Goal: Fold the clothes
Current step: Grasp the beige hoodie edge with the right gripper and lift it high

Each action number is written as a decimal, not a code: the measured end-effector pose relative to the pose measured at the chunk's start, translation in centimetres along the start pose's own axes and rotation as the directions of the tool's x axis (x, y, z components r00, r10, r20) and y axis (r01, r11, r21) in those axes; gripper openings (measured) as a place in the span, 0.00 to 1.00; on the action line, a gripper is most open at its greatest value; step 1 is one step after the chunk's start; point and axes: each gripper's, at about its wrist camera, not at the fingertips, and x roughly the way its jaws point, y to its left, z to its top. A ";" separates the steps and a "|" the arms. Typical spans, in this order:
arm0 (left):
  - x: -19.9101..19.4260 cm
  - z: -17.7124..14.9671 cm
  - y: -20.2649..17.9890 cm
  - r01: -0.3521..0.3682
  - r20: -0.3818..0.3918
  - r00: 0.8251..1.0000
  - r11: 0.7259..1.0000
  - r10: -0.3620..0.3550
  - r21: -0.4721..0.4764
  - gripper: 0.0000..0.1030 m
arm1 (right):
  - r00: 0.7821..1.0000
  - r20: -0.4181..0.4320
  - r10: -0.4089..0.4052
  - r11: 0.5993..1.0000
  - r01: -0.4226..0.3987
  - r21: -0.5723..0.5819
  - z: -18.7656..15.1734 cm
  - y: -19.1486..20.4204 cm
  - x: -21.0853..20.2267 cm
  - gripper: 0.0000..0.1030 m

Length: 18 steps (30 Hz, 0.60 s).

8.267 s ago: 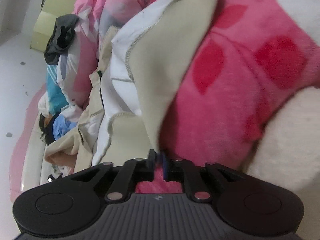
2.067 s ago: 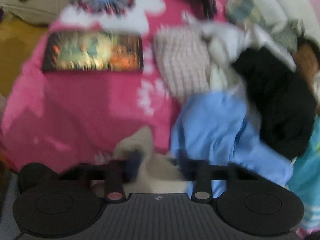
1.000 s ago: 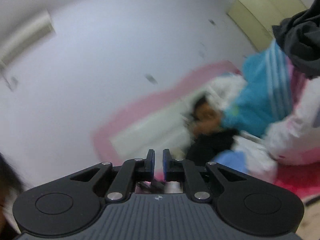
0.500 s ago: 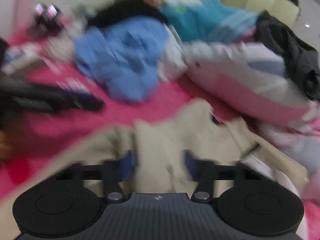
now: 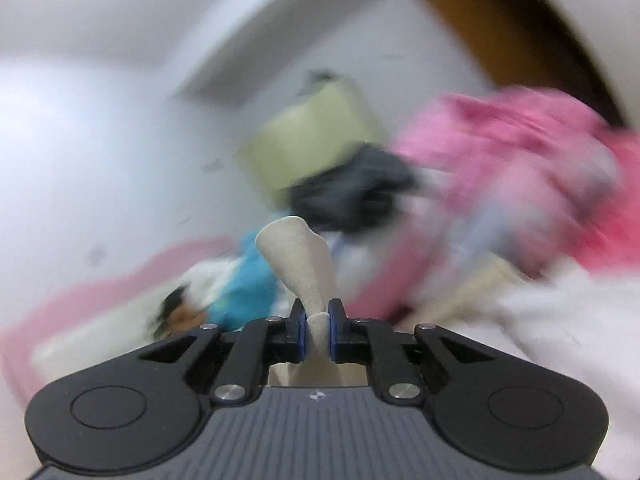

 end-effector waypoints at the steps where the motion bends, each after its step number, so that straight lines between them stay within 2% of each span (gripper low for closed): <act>1: 0.1 0.0 -0.1 0.002 -0.002 1.000 1.000 -0.002 0.004 0.44 | 0.999 0.009 -0.036 0.996 0.035 0.081 -0.1 -1.8 -0.9 0.12; 3: 0.1 -0.1 -0.2 0.007 -0.006 1.000 1.000 -0.007 0.010 0.44 | 0.993 -0.004 -0.121 0.962 0.118 0.248 -0.9 -5.1 -2.2 0.12; 5: 0.2 -0.2 -0.4 0.015 -0.008 1.000 1.000 -0.015 0.018 0.44 | 0.988 -0.015 -0.154 0.937 0.151 0.316 -1.5 -6.8 -3.0 0.12; 8: 0.4 -0.3 -0.8 0.032 -0.023 0.999 0.999 -0.032 0.033 0.45 | 0.984 -0.025 -0.174 0.946 0.174 0.273 -1.2 -6.5 -3.0 0.12; 12: 0.4 -0.5 -1.5 0.074 -0.040 0.997 0.996 -0.072 0.055 0.45 | 0.987 -0.031 -0.157 0.975 0.160 0.151 0.7 -4.0 -0.5 0.12; 14: 0.4 -0.6 -1.8 0.092 -0.045 0.995 0.993 -0.089 0.074 0.45 | 0.993 -0.049 -0.108 0.991 0.112 0.076 2.1 -1.6 1.9 0.12; 16: 0.4 -0.7 -1.9 0.096 -0.045 0.995 0.992 -0.092 0.082 0.46 | 0.997 -0.083 0.011 1.000 -0.013 -0.016 3.5 1.3 4.8 0.12; 17: 0.4 -0.7 -1.9 0.097 -0.045 0.995 0.992 -0.094 0.085 0.46 | 0.986 -0.126 0.111 0.991 -0.119 -0.061 4.1 3.2 6.2 0.12; 18: 0.4 -0.8 -2.0 0.099 -0.044 0.994 0.991 -0.095 0.088 0.46 | 0.964 -0.168 0.207 0.969 -0.226 -0.099 4.7 5.0 7.3 0.12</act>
